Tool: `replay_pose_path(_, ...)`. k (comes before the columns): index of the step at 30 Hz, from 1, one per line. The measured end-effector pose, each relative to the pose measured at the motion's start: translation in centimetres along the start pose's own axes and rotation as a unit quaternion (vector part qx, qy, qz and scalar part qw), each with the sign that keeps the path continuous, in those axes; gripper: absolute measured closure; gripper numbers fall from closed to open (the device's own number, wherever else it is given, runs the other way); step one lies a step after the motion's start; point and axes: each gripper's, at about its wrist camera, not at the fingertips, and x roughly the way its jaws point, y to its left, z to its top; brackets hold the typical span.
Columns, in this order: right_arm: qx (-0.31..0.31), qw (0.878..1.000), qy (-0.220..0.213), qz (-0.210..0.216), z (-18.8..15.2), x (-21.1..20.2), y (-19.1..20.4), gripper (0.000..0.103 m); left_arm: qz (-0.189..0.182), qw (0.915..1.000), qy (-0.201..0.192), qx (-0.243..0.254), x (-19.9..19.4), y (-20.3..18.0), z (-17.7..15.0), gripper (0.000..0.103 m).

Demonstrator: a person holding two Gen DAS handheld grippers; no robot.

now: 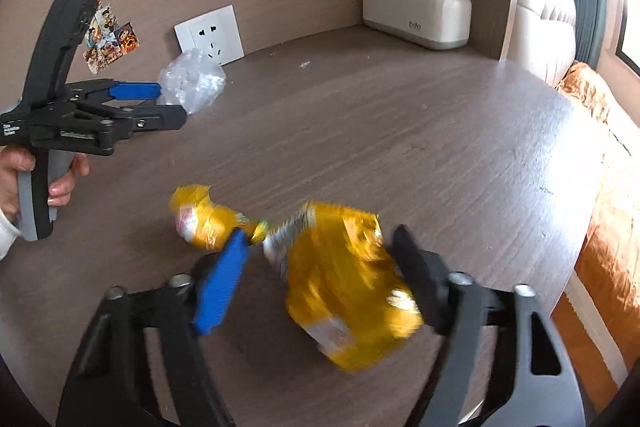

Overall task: Collect trash
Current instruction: 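Grasp the yellow wrapper with the right tool while the left tool grasps the clear bag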

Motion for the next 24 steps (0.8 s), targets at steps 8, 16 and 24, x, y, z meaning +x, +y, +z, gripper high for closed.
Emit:
replay_pose_path(8,0.013,1.000,-0.008,-0.006,0.7,0.1,0.1,0.064,-0.004,0.9997,-0.005,0.022,0.5,0.0,0.5,0.102)
replay_pose_path(16,0.015,1.000,-0.017,-0.001,1.4,-0.9,0.3,0.065,-0.015,0.9997,-0.013,0.016,0.2,-1.1,0.9,0.103)
replay_pose_path(24,0.016,0.999,-0.031,0.006,1.5,-2.1,0.1,0.065,-0.011,0.9999,-0.011,-0.001,-0.1,-0.9,1.6,0.103)
